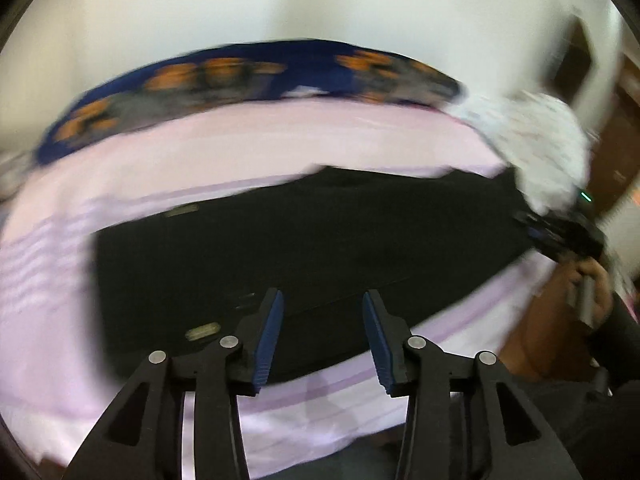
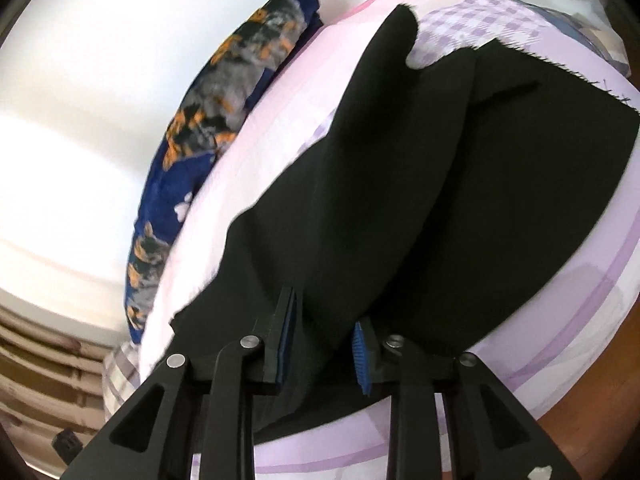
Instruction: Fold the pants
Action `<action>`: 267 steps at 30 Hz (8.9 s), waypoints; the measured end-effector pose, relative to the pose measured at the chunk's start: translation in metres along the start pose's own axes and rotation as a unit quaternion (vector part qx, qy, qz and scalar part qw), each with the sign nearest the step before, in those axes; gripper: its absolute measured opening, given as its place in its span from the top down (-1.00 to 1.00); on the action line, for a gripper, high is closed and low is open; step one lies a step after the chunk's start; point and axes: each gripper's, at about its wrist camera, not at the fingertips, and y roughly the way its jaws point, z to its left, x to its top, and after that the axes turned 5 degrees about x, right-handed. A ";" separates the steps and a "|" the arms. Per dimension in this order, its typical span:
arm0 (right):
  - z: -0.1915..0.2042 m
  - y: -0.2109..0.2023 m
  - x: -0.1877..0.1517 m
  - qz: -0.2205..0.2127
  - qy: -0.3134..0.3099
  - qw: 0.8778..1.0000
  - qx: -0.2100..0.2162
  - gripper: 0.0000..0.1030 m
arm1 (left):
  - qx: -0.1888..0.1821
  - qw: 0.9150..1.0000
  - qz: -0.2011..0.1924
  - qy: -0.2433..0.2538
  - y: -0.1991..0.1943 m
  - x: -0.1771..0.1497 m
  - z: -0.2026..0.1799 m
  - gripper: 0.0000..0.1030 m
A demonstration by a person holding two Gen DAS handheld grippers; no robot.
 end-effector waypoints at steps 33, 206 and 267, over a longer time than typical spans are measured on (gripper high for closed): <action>-0.064 -0.022 0.079 -0.046 0.062 0.997 0.025 0.37 | -0.119 0.974 0.057 0.185 0.151 0.037 -0.224 0.87; -0.056 -0.101 0.057 -0.053 -0.057 0.983 -0.169 0.17 | 0.015 0.997 0.000 0.074 0.087 0.030 -0.096 -0.04; 0.170 0.103 -0.127 0.268 -0.302 0.912 0.076 0.81 | -0.053 0.984 -0.011 -0.172 0.021 0.019 0.033 -0.09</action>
